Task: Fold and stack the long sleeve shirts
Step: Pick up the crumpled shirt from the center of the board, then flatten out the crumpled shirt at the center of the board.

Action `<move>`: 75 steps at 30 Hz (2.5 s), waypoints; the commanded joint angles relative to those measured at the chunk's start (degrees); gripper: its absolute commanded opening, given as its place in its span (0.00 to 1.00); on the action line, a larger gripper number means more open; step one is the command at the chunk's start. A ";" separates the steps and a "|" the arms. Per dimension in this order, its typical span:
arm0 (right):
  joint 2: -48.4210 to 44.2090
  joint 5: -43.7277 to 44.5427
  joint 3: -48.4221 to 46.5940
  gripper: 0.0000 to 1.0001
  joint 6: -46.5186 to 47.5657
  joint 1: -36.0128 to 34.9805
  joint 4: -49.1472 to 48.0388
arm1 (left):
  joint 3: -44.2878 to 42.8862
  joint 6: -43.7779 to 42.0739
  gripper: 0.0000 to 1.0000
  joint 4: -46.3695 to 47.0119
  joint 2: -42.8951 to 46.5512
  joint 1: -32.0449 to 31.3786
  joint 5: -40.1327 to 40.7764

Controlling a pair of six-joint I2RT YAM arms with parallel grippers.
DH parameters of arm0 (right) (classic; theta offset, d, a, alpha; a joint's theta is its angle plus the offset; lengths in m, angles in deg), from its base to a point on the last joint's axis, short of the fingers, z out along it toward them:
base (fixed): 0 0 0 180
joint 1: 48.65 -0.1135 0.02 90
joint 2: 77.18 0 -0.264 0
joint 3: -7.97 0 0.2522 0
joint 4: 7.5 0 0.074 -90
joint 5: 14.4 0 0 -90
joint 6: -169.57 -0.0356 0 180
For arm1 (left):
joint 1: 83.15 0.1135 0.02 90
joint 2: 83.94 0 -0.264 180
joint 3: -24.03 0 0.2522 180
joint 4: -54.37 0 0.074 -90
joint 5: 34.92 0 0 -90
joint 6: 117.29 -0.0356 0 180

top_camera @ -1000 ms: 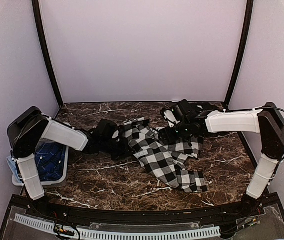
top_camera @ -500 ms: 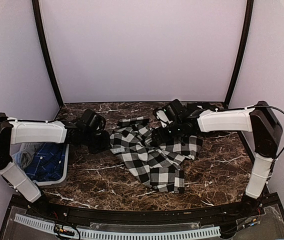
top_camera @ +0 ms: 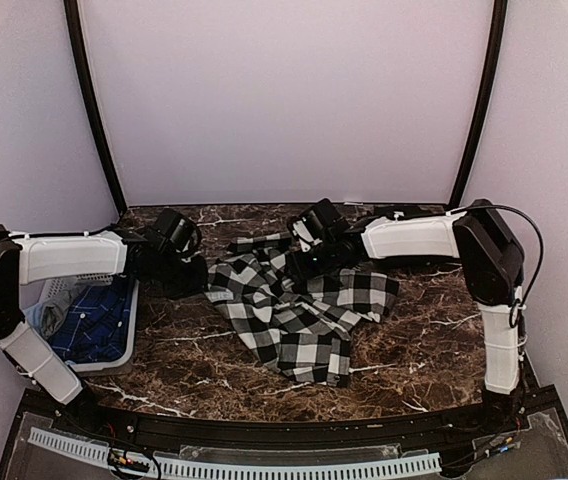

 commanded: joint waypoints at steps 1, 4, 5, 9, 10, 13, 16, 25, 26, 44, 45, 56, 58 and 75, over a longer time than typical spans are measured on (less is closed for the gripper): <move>1.76 -4.06 -2.40 0.56 -4.25 -0.38 0.10 | -3.38 -3.21 0.00 -2.06 0.19 0.85 0.89; 2.30 -6.29 -2.47 0.47 -5.90 -0.42 -1.06 | -4.66 -4.55 0.00 -1.88 -1.08 1.09 0.55; 2.56 -6.55 -2.47 0.44 -6.33 -0.46 -1.42 | -4.89 -4.87 0.00 -1.83 -1.32 1.10 0.49; 4.00 -6.97 -4.17 0.31 -7.34 -0.39 -1.96 | -7.12 -6.80 0.00 -2.40 -2.52 1.20 0.22; 4.55 -7.02 -4.91 0.28 -7.46 -0.38 -1.82 | -8.02 -7.44 0.00 -2.62 -2.72 1.20 0.40; 6.18 -6.56 -7.84 0.14 -7.45 -0.38 -0.57 | -10.37 -8.95 0.00 -4.09 -3.01 1.33 1.53; 6.22 -3.96 -10.23 0.00 -6.93 -0.30 1.32 | -12.23 -10.14 0.00 -5.64 -3.07 1.52 3.22; -1.73 12.61 -14.40 0.00 -2.93 -0.29 9.11 | -20.99 -15.84 0.00 -12.79 -1.86 2.53 9.17; -3.20 14.93 -14.81 0.00 -2.09 -0.16 10.05 | -22.07 -16.40 0.00 -13.62 -1.67 2.57 10.71; -39.40 31.80 -11.30 0.00 15.31 0.98 -6.46 | -44.55 -39.77 0.00 -7.91 16.50 2.61 -2.30; -41.55 30.62 -10.23 0.00 15.87 0.99 -8.08 | -44.92 -40.01 0.00 -7.53 17.18 2.61 -4.60; -50.18 24.81 -15.59 0.00 16.48 0.98 -7.97 | -57.21 -39.24 0.00 -5.59 19.21 2.61 -7.90; -49.55 24.50 -17.51 0.00 16.83 0.96 -6.77 | -58.68 -39.28 0.00 -6.10 18.20 2.61 -6.10; -14.58 5.95 -8.08 0.00 3.14 20.76 11.63 | -40.15 -31.84 0.00 -16.14 -11.05 13.15 -6.42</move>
